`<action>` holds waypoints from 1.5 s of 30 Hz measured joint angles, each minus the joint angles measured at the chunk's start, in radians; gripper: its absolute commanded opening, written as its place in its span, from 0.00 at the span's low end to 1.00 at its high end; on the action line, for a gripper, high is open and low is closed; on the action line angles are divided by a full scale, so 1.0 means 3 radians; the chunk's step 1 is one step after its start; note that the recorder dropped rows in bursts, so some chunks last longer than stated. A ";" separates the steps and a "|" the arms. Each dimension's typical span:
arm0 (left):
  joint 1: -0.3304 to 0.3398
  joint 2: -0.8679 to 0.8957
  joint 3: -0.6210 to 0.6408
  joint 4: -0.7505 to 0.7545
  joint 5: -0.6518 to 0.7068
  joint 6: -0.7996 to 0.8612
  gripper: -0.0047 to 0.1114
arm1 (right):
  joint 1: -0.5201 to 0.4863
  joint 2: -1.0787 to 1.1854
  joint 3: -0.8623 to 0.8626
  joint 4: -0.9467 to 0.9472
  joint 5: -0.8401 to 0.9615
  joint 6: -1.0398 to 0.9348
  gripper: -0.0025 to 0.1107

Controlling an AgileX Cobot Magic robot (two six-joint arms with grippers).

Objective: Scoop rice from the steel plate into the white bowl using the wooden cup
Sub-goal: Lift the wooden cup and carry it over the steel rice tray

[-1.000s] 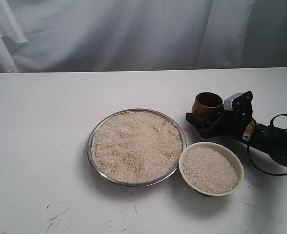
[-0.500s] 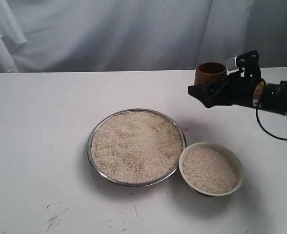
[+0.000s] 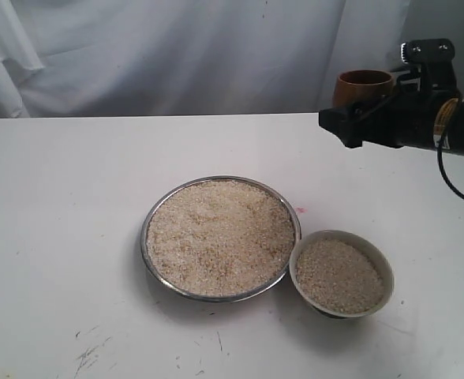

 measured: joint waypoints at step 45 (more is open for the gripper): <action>0.0000 0.0000 0.0000 0.0000 0.0000 0.0000 0.04 | 0.1607 -0.0511 -0.0136 0.2841 0.2653 -0.4493 0.02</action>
